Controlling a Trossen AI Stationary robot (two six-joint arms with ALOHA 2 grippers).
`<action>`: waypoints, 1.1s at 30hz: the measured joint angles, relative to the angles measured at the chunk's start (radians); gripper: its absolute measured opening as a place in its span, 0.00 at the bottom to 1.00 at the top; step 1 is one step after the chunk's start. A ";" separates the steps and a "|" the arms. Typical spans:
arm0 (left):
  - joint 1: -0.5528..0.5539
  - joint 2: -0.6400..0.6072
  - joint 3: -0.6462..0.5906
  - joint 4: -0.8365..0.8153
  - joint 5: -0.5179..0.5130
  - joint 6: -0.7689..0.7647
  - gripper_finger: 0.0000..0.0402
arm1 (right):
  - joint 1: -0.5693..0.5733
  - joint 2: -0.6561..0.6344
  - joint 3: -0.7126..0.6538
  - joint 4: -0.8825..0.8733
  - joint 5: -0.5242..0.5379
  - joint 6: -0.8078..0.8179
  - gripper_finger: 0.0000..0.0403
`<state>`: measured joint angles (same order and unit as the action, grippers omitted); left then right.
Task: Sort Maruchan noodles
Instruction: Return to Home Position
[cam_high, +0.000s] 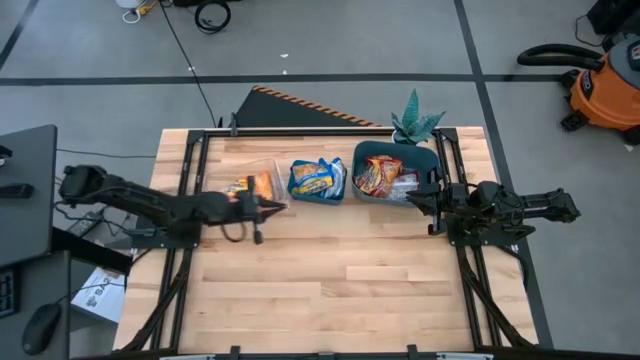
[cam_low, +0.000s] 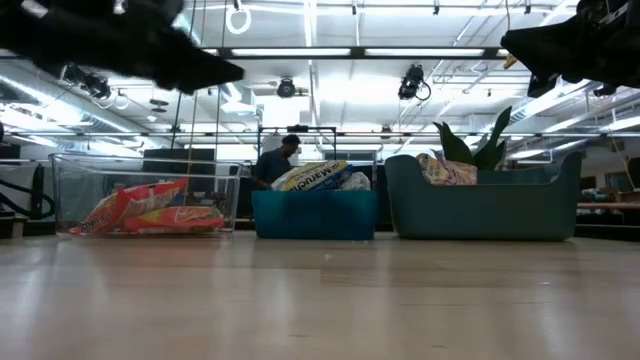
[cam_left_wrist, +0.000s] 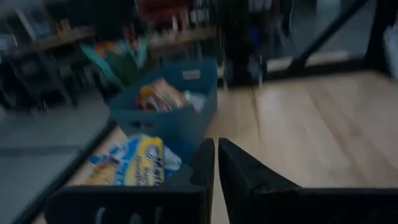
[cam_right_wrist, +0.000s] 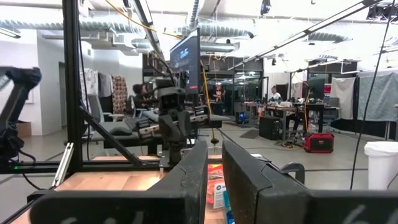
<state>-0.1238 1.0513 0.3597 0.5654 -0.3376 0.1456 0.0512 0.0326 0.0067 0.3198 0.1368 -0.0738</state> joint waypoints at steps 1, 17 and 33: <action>0.008 -0.035 -0.057 0.072 0.017 0.013 0.07 | 0.000 0.000 0.000 0.000 0.000 0.000 0.14; -0.021 -0.433 -0.351 0.195 0.024 0.057 0.02 | 0.000 0.000 0.000 0.000 0.000 0.000 0.14; -0.062 -0.641 -0.352 0.063 0.107 -0.071 0.03 | 0.000 0.000 0.000 -0.054 0.018 0.005 0.14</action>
<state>-0.1860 0.4103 0.0078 0.6283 -0.2302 0.0742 0.0509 0.0322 0.0066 0.2654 0.1547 -0.0688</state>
